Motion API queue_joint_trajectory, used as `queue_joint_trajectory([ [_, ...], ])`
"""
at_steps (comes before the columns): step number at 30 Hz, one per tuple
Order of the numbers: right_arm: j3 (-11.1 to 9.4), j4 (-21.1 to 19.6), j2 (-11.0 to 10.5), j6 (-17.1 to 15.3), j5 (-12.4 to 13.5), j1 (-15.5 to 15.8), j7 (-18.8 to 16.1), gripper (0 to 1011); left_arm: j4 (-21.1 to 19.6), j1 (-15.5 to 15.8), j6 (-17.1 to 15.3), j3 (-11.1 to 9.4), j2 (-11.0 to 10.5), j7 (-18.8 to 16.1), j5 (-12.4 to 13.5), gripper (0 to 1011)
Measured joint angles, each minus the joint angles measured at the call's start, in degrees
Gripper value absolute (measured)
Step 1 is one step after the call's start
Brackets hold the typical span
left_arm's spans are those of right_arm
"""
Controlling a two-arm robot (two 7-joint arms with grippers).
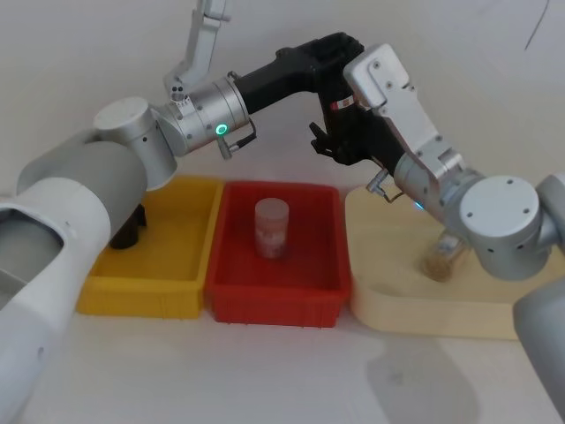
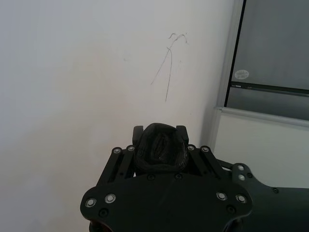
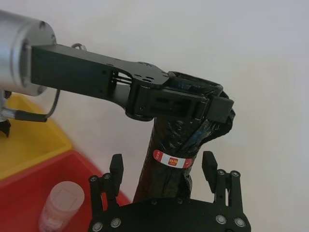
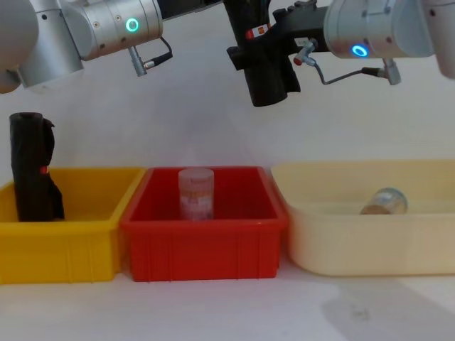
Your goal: Pick up the garbage bag with the one hand and transfer it to the other hand.
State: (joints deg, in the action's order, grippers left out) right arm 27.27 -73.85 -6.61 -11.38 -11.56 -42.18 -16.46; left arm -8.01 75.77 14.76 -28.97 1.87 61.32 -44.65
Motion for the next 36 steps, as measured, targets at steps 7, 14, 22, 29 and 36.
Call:
queue_joint_trajectory([
  [7,0.2,3.0,1.4,-0.5,-1.4,-1.6,1.4,1001,0.0,0.0,0.0,0.0,0.0,0.0,0.0,381],
  [14,0.2,5.3,2.5,-0.9,-2.1,-2.6,2.0,1001,0.0,0.0,0.0,0.0,0.0,0.0,0.0,381],
  [22,0.1,7.4,3.6,-0.9,-2.9,-3.7,2.7,1001,0.0,0.0,0.0,0.0,0.0,0.0,0.0,381],
  [29,0.1,9.4,4.6,-0.5,-3.6,-4.7,3.4,1001,0.0,0.0,0.0,0.0,0.0,0.0,0.0,381],
  [36,0.0,11.3,5.4,-0.1,-4.2,-5.6,3.9,1001,0.0,0.0,0.0,0.0,0.0,0.0,0.0,381],
])
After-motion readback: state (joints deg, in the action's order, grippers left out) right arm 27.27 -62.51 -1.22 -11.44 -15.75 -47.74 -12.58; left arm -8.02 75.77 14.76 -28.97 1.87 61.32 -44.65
